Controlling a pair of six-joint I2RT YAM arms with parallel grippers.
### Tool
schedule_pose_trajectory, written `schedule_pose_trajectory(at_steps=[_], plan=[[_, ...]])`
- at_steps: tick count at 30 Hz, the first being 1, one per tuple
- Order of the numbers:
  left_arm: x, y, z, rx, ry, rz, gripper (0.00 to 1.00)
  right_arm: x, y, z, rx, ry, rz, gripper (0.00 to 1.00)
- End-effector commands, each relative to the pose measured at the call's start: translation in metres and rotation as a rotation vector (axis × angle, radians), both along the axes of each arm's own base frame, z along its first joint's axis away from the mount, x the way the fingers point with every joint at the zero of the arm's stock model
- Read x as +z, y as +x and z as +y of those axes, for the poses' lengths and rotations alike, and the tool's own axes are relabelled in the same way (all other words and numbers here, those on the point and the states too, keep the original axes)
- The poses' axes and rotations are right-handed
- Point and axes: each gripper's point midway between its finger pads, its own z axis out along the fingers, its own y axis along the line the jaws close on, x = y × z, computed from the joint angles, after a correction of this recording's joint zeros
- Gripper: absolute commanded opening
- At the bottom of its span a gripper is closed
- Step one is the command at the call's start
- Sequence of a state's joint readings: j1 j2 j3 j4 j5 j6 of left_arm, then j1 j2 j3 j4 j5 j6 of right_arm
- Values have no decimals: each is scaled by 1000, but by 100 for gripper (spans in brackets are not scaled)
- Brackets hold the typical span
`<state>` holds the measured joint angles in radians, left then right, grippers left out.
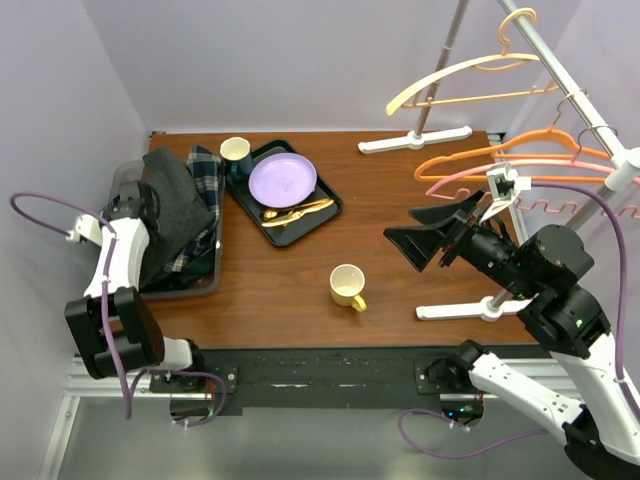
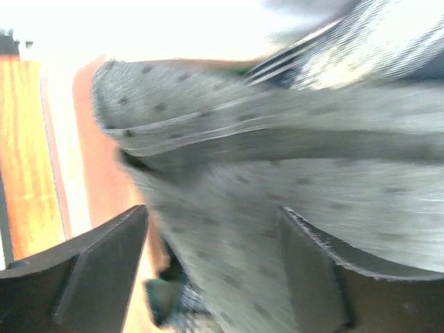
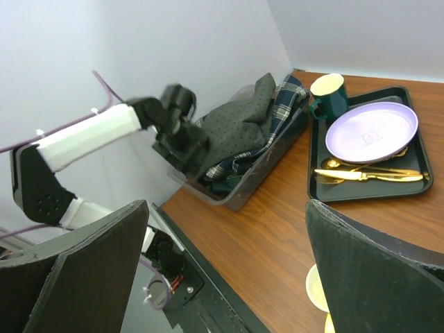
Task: Remove the skirt from the hanger
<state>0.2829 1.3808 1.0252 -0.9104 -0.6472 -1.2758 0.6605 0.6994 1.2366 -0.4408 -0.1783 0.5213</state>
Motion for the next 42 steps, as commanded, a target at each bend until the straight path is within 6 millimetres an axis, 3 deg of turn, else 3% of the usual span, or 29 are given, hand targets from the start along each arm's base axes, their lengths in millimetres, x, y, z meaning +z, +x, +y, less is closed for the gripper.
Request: schedule_pose_trajectory(at_steps=[1,4,5,7,8,9,10,11,12,13,16,17,18,19,20,21,23,24,29,31,34,35,36,38,39,41,42], plan=[[79,9,10,43,92,-113,88,3,3,7,21,14,-3,99],[118,19,9,1,152,-171,90,0,4,9,21,-2,20,99],[134,31,7,-55,191,-214,90,-2,6,11,25,-7,26,99],[147,52,5,-151,236,-259,90,-2,6,12,29,2,37,99],[167,79,6,-263,298,-333,89,-1,6,13,34,6,33,99],[158,92,3,-346,306,-342,87,-1,5,15,44,13,33,99],[158,115,-13,-492,280,-403,84,0,5,15,47,15,32,99],[180,140,-18,-636,379,-472,79,1,5,16,50,22,27,99],[167,150,-25,-715,380,-474,76,1,6,18,52,23,28,99],[177,168,-39,-812,394,-557,74,0,8,18,51,24,30,99],[153,198,-58,-1002,367,-538,74,-6,13,24,56,16,61,99],[124,210,-59,-1015,309,-491,74,-9,13,25,61,8,70,99],[111,217,-59,-1020,276,-468,74,-11,15,27,64,0,75,99],[83,217,-63,-1033,201,-412,74,-12,16,27,64,-2,75,99],[35,219,-64,-1025,98,-322,69,-14,16,28,66,-1,77,99],[17,219,-63,-1009,51,-266,65,-15,17,28,60,0,79,99],[-39,201,-59,-951,-49,-112,59,-12,15,27,64,-2,77,99],[-57,190,-62,-947,-72,-82,58,-11,14,27,68,-8,74,99],[-68,176,-58,-856,-80,-67,55,2,4,20,70,6,55,99],[-53,178,-55,-842,-58,-56,56,5,0,19,83,15,50,99],[-2,185,-53,-850,38,-110,62,5,-7,18,101,8,56,99],[31,189,-54,-864,92,-158,66,2,-7,17,98,-5,70,99],[47,190,-54,-874,121,-180,68,0,-6,16,91,-14,75,99],[91,192,-65,-942,190,-262,76,-4,-2,12,58,-33,93,99],[104,193,-73,-982,205,-293,79,-5,-1,11,50,-41,90,99],[138,191,-92,-1098,246,-381,100,-8,3,6,13,-59,103,99],[148,189,-104,-1159,254,-413,100,-10,4,5,2,-64,112,99]])
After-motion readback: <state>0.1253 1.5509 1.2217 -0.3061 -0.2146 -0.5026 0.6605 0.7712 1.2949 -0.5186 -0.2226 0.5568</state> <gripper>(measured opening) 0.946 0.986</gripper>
